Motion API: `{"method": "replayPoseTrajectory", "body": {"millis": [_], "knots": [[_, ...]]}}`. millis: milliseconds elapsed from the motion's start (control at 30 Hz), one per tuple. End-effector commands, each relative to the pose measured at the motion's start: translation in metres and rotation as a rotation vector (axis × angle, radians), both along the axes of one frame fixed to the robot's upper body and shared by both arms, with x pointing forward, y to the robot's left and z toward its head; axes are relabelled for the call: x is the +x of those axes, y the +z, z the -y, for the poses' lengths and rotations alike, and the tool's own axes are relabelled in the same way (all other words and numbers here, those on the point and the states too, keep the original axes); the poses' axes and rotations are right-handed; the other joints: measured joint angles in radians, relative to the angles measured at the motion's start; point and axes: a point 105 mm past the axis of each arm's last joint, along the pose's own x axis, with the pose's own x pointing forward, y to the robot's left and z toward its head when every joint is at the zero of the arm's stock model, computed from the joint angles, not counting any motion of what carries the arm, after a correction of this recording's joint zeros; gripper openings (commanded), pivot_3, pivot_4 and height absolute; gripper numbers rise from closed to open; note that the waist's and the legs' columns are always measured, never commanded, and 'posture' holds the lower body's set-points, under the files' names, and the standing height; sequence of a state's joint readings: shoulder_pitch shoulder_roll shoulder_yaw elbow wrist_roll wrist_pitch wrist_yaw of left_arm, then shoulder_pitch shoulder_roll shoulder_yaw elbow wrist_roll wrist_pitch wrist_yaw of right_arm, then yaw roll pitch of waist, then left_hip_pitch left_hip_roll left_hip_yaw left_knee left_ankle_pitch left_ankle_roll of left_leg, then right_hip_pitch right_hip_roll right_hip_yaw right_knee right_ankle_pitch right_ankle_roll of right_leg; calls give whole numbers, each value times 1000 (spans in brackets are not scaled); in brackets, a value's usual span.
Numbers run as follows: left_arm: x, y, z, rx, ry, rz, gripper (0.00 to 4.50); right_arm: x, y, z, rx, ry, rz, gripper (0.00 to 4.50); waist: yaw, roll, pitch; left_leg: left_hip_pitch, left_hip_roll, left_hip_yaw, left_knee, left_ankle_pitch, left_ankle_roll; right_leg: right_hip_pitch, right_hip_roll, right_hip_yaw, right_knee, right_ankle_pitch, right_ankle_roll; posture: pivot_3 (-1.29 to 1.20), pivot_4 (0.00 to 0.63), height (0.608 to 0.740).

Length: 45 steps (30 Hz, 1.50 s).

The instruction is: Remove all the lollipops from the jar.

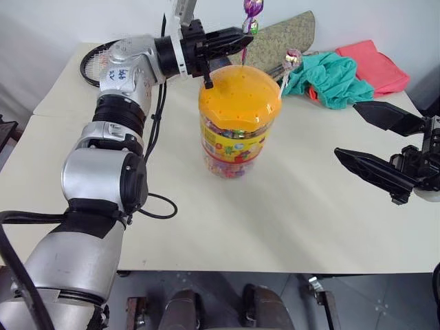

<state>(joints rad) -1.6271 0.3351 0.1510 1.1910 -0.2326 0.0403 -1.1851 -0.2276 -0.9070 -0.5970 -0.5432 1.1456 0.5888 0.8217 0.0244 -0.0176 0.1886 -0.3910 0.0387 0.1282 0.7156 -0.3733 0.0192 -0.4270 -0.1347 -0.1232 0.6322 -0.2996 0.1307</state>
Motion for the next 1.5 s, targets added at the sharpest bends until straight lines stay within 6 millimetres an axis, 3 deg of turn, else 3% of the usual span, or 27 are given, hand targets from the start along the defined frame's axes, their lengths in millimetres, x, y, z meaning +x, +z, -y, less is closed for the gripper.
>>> {"method": "replayPoseTrajectory", "body": {"millis": [33,200,300,433,667,700,767,800,967,1133,1267,1367,1500], "knots": [[-17,44,-4,-50,-6,126,9,-6,13,4,-5,-12,68,4500,0,0,0,0,0,0,0,0,0,0,0,0,0,0,0,0,150,740],[-15,66,-24,-70,112,95,9,-6,14,5,-15,7,59,4500,-3,0,0,0,0,0,0,0,0,0,0,0,0,0,0,0,150,740],[-4,63,-45,-18,248,17,9,-8,15,5,-28,42,39,4500,-4,0,0,0,0,0,0,0,0,0,0,0,0,0,0,0,150,740],[16,31,-94,107,511,-149,9,-8,15,7,-51,75,12,4500,-3,0,0,0,0,-1,0,0,0,0,0,0,0,0,0,0,150,740],[12,-13,-165,199,790,-333,9,0,15,12,-72,96,-6,4500,-9,0,0,0,0,-1,1,0,0,0,0,0,2,0,0,0,150,740],[9,-36,-202,236,945,-429,9,4,15,12,-70,115,-13,4500,-9,0,0,0,0,-2,1,0,0,0,0,0,2,0,0,0,150,740],[-9,-71,-255,301,1164,-573,9,11,14,11,-73,143,-23,4500,-22,0,0,1,0,-3,1,0,0,0,0,0,3,0,0,0,150,740],[-18,-83,-272,327,1230,-621,9,14,13,10,-76,153,-25,4500,-32,0,0,2,0,-3,0,0,0,0,0,0,4,0,-1,0,150,740],[-54,-132,-316,384,1437,-857,9,22,11,4,-81,208,-34,4500,-30,0,0,3,0,-5,-1,0,-1,-1,0,-1,6,-1,-2,0,150,740],[-91,-167,-339,463,1547,-1040,9,31,9,0,-81,238,-41,4500,-18,-1,-1,2,-1,-7,2,-1,-2,0,-1,-1,7,-1,-2,0,150,740],[-111,-182,-348,466,1595,-1157,9,35,8,-3,-84,255,-42,4500,-11,-1,-1,2,-1,-6,1,-1,-2,-1,-1,-1,8,-1,-2,0,150,740],[-116,-181,-350,446,1614,-1169,664,37,8,-4,-86,263,-40,4500,-8,-1,-1,2,-1,-6,2,-1,-2,-1,-1,0,8,-1,-2,0,150,740],[-119,-174,-347,450,1610,-1147,1954,38,9,-4,-89,270,-40,4500,-6,-1,-1,2,-1,-6,2,-1,-2,-1,-1,0,8,-1,-2,0,150,740]]}}
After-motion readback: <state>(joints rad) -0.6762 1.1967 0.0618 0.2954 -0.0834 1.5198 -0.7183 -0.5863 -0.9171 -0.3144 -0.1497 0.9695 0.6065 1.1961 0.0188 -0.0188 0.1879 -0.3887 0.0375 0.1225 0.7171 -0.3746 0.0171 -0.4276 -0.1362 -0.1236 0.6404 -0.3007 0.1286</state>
